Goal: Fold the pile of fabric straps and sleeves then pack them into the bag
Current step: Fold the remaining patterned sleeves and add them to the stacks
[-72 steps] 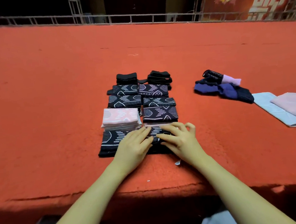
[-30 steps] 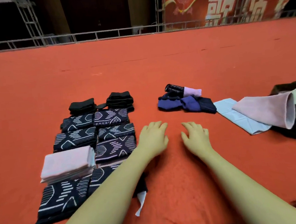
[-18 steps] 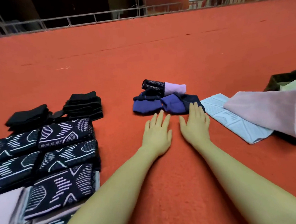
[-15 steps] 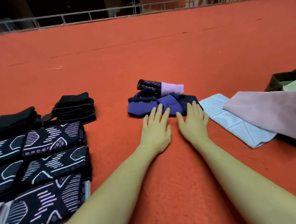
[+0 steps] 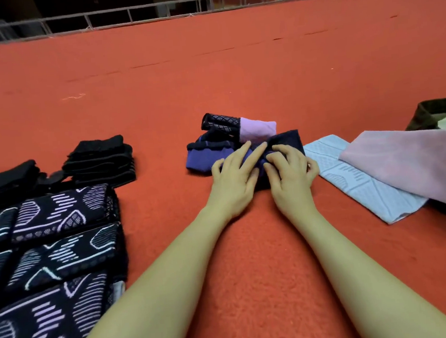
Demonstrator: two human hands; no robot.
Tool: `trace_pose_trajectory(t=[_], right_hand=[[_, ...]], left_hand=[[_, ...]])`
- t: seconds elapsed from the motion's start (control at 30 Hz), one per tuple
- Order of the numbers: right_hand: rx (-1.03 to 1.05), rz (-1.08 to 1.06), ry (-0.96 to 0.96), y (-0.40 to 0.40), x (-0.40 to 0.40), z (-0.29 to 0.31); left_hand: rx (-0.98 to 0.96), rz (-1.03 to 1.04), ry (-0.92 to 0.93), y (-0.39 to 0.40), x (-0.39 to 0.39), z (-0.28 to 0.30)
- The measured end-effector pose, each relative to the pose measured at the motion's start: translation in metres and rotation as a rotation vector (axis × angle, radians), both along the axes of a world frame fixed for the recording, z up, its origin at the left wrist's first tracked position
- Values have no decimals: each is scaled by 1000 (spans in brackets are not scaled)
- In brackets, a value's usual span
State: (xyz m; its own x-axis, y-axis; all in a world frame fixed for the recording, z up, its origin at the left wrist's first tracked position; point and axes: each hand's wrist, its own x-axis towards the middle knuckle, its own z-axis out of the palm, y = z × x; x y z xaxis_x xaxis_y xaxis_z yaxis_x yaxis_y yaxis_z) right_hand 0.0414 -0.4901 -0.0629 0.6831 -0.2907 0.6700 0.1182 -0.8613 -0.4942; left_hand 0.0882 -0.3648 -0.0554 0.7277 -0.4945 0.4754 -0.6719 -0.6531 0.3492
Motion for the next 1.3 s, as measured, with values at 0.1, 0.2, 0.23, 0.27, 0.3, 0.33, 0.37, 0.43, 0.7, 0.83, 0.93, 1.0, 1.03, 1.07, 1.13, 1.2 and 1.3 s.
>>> trace_pose_trajectory(t=[0.1,0.2,0.23,0.27,0.3,0.33,0.37,0.43,0.7,0.83,0.93,1.0,1.03,1.07,1.13,1.2,1.3], right_hand=[[-17,48,-44,5,-13,2],[-27,89,-54,17,-35,4],[-6,93,-58,22,-45,5],[16,91,-59,27,-55,5],[31,83,-65,32,-66,4],[35,70,-77,36,-78,4],[22,57,-87,40,-88,4],[-11,46,-78,48,-107,5],[-41,94,-62,62,-161,7],[-111,223,112,56,-182,2],[-163,258,155,53,-185,-3],[-193,245,147,55,-183,-4],[-200,234,126,55,-182,-4],[-202,217,89,55,-181,-5],[-203,149,-1,53,-180,-4],[-208,43,-55,53,-179,-3],[-145,-113,-65,53,-180,-1]], left_hand=[[-58,21,5,9,-16,0],[-110,2,-73,21,-37,7],[-131,-6,-116,26,-44,11],[-149,-12,-160,30,-54,13],[-160,-13,-197,34,-65,13],[-168,-13,-213,38,-77,12],[-181,-8,-204,40,-90,10],[-210,12,-144,45,-114,9],[-173,32,-128,66,-175,20],[-231,105,-104,82,-199,0],[-313,180,-82,91,-209,-9],[-370,230,-64,93,-209,-7],[-387,247,-55,93,-209,-6],[-391,253,-52,92,-209,-5],[-394,259,-58,92,-209,-5],[-424,279,-60,92,-209,-5],[-457,293,-63,92,-209,-5]])
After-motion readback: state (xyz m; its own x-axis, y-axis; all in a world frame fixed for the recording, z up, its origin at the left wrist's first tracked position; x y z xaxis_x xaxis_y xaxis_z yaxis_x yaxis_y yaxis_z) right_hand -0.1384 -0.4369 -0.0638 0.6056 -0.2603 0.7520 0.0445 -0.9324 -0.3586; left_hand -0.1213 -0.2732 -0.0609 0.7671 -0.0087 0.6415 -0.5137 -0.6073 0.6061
